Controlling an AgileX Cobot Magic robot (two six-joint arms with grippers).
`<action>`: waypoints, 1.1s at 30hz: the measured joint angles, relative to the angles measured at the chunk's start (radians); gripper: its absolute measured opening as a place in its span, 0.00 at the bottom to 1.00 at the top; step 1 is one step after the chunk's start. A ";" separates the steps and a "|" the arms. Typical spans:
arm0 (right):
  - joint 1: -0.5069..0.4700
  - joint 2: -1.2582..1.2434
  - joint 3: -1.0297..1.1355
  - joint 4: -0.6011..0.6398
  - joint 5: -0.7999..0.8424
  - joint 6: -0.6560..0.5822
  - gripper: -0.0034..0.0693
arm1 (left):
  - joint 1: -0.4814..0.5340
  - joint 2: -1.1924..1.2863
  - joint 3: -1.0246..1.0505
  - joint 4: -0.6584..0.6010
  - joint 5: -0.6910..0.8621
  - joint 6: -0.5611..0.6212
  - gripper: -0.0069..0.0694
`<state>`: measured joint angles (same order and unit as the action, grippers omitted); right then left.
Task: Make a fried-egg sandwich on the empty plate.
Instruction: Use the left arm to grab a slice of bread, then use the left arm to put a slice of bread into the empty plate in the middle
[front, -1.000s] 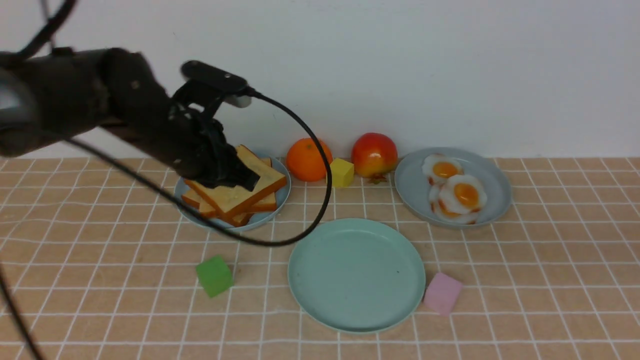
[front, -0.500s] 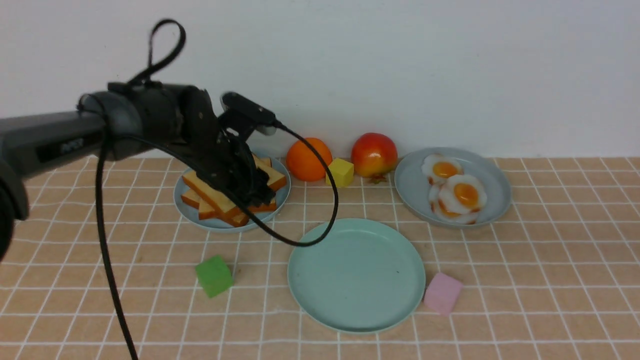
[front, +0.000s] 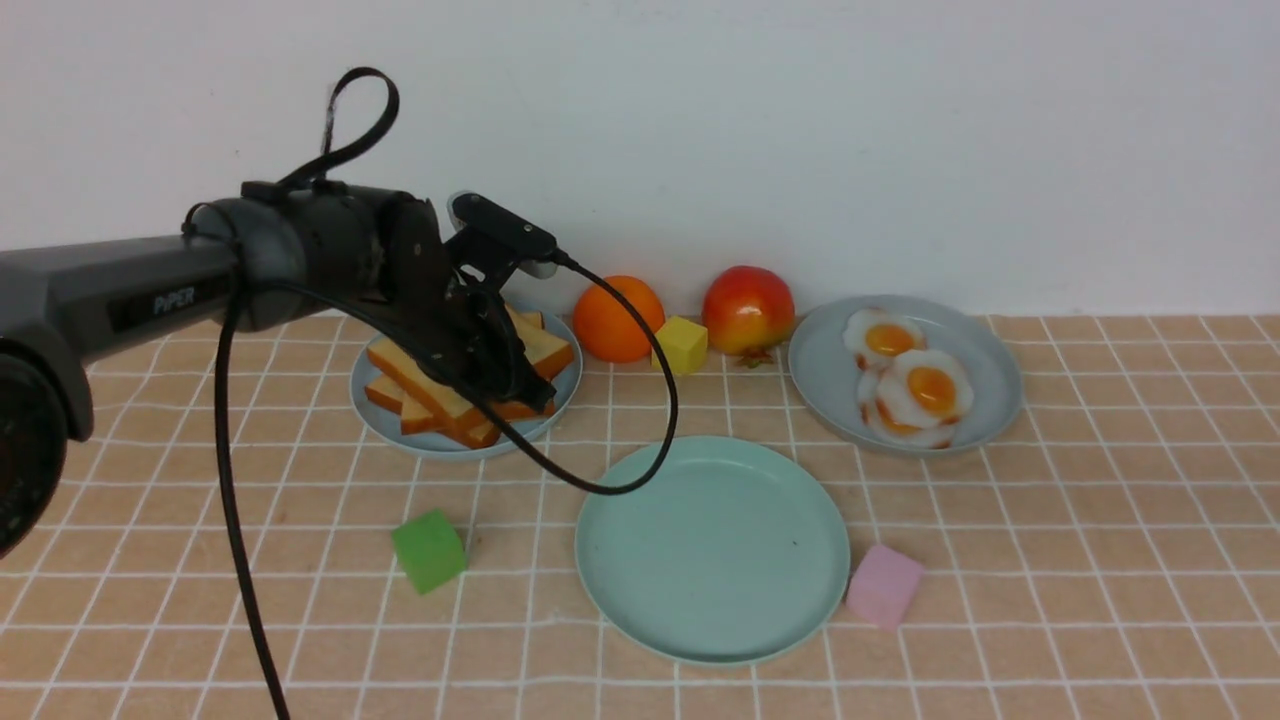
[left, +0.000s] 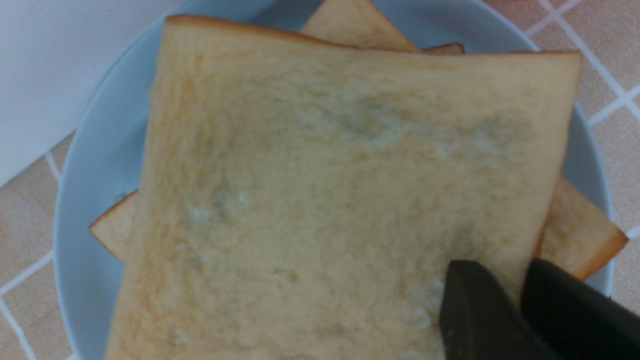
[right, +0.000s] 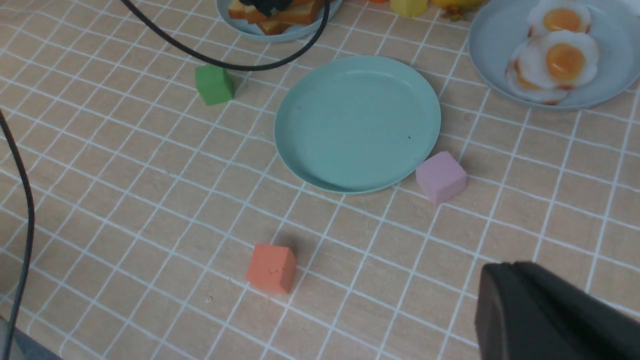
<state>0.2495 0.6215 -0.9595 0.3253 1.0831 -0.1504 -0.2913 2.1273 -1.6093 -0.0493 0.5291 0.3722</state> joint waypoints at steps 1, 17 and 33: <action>0.000 -0.001 0.000 0.000 0.003 0.000 0.07 | -0.001 0.000 -0.006 0.003 0.010 0.000 0.17; 0.000 -0.006 0.000 0.000 0.016 -0.001 0.09 | -0.211 -0.310 0.078 -0.003 0.176 -0.045 0.16; 0.000 -0.009 -0.002 0.000 0.090 -0.001 0.11 | -0.527 -0.182 0.253 0.283 -0.031 -0.169 0.15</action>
<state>0.2495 0.6127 -0.9617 0.3253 1.1735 -0.1515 -0.8179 1.9451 -1.3563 0.2336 0.4983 0.2028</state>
